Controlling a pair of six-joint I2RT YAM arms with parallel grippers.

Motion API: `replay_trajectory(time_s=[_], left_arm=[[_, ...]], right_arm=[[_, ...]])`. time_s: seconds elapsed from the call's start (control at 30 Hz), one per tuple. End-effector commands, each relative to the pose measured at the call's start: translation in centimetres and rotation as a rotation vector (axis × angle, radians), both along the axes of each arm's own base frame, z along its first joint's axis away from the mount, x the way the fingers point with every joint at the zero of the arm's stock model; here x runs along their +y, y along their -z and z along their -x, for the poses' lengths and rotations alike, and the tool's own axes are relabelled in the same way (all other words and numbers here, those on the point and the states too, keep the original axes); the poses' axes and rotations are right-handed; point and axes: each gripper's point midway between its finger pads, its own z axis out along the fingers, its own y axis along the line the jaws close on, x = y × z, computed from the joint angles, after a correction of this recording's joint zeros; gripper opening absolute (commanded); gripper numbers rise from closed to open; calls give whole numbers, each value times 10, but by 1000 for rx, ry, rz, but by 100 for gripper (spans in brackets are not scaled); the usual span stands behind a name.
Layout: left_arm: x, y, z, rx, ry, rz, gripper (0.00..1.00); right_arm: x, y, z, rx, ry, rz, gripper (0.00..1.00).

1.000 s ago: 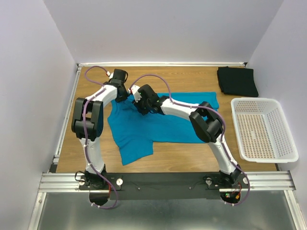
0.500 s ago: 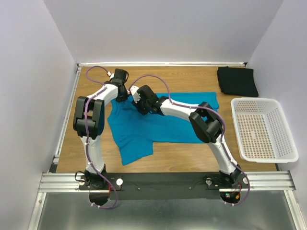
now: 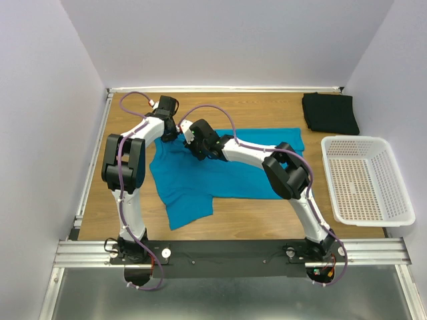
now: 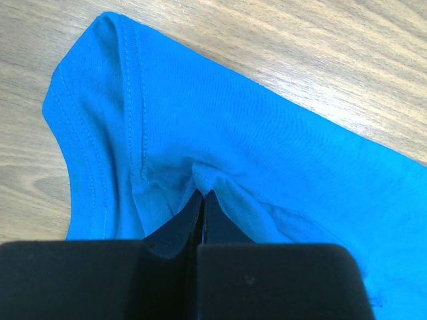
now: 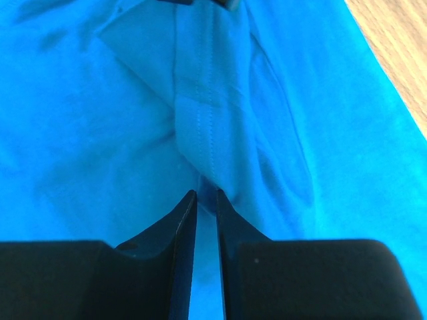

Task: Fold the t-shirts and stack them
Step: Fold the tshirt

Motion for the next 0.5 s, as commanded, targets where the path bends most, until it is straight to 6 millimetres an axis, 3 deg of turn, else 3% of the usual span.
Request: replay_trajectory(time_s=[0.0, 0.23, 0.47], left_arm=[[3, -4, -4, -12, -6, -28, 4], [3, -4, -4, -15, -6, -27, 4], [4, -3, -2, -10, -5, -33, 4]], right_arm=[[-7, 10, -3, -34, 28, 52, 26], [-9, 12, -6, -41, 37, 62, 26], [-3, 14, 3, -8, -4, 38, 30]])
